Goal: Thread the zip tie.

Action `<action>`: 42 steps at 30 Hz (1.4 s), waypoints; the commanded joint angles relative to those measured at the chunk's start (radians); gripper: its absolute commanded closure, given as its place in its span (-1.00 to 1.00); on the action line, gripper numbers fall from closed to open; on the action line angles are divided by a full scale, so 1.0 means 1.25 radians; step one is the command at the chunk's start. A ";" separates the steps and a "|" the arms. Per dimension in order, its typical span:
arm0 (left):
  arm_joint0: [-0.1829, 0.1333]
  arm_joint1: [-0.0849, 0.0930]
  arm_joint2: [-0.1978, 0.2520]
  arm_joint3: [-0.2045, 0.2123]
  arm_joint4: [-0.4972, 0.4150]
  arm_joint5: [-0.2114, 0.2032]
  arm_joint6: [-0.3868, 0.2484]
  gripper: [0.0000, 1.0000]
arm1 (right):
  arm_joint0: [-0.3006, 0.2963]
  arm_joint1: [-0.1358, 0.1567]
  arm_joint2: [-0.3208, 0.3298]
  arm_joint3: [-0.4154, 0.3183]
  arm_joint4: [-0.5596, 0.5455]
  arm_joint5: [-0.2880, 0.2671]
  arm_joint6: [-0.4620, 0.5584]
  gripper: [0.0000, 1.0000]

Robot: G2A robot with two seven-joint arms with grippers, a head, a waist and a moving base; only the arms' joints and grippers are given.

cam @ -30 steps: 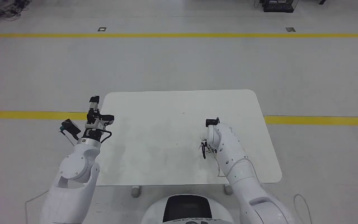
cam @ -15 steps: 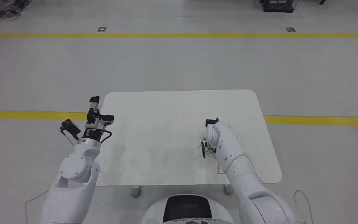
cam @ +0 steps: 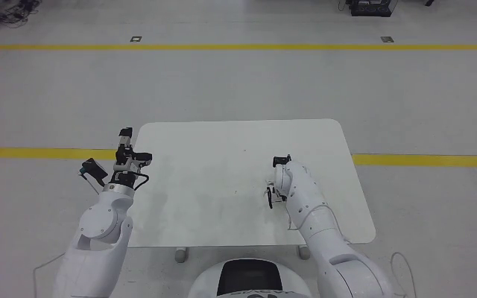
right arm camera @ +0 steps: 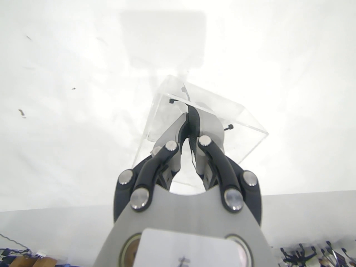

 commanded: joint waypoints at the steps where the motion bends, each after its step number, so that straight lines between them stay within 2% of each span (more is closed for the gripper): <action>1: 0.000 0.000 0.000 0.000 0.000 0.000 0.000 -1.00 | -0.012 0.002 -0.004 -0.028 0.000 0.000 0.006 1.00; 10: 0.000 0.000 0.000 0.000 0.000 0.000 0.000 -1.00 | -0.080 0.018 -0.022 -0.169 0.000 0.000 0.040 1.00; 20: 0.000 0.000 0.000 0.000 0.000 0.000 0.000 -1.00 | -0.135 0.029 -0.032 -0.278 0.000 0.000 0.057 1.00; 28: 0.000 0.000 0.000 0.000 0.000 0.000 0.000 -1.00 | -0.183 0.028 -0.035 -0.369 0.000 0.000 0.069 1.00; 37: 0.000 0.000 0.000 0.000 0.000 0.000 0.000 -1.00 | -0.230 0.018 -0.023 -0.453 0.000 0.000 0.065 1.00; 42: 0.000 0.000 0.000 0.000 0.000 0.000 0.000 -1.00 | -0.238 0.013 -0.015 -0.462 0.000 0.000 0.068 1.00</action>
